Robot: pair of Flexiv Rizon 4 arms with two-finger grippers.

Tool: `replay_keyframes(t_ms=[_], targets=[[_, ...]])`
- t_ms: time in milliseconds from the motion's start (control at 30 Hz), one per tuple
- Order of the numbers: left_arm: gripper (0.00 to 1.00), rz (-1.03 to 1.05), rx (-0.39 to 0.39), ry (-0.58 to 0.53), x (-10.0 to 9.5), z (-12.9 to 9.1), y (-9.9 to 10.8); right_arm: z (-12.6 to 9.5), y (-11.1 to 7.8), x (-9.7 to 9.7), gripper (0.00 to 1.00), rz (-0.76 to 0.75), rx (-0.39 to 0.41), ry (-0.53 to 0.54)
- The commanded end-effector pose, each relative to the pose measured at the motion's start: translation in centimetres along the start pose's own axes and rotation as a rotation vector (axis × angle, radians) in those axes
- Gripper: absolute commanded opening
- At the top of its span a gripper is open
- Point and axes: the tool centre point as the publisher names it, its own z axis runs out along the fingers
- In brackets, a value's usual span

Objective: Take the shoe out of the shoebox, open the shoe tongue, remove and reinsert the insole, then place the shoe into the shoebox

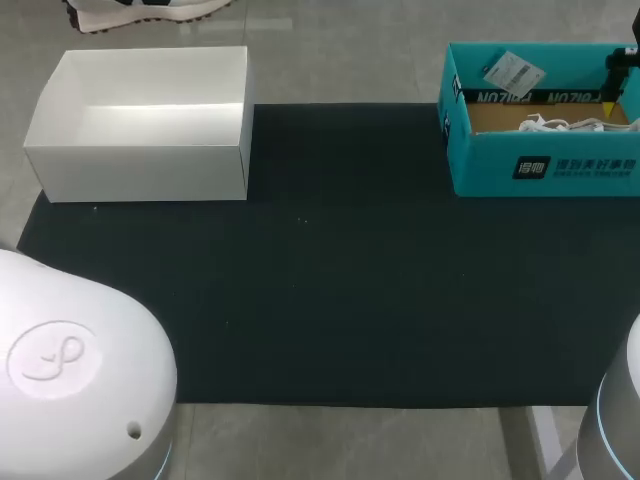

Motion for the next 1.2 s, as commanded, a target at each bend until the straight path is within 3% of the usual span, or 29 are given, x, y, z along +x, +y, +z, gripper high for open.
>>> replay_keyframes(t_ms=[33, 233, 500, 933, 1200], targets=[[0.00, 0.008, -0.279, 0.019, -1.2, -0.7, -3.3, 0.0, -0.1, 0.0, 1.00, 0.001, -0.002, 0.000], [0.00, 0.014, -0.305, 0.047, -3.5, -0.8, -5.3, 0.0, -0.1, 0.0, 1.00, 0.001, -0.002, 0.000], [0.00, -0.015, -0.333, 0.046, -4.8, -1.2, -8.1, 0.0, -0.1, 0.0, 1.00, 0.001, -0.002, 0.000], [0.00, 0.016, -0.330, -0.015, -7.8, -0.1, -13.0, 0.0, -0.1, 0.0, 1.00, 0.001, -0.002, 0.000], [0.00, 0.091, -0.278, -0.044, -10.9, -0.4, -14.8, 0.0, -0.1, 0.0, 1.00, 0.001, -0.002, 0.000]])
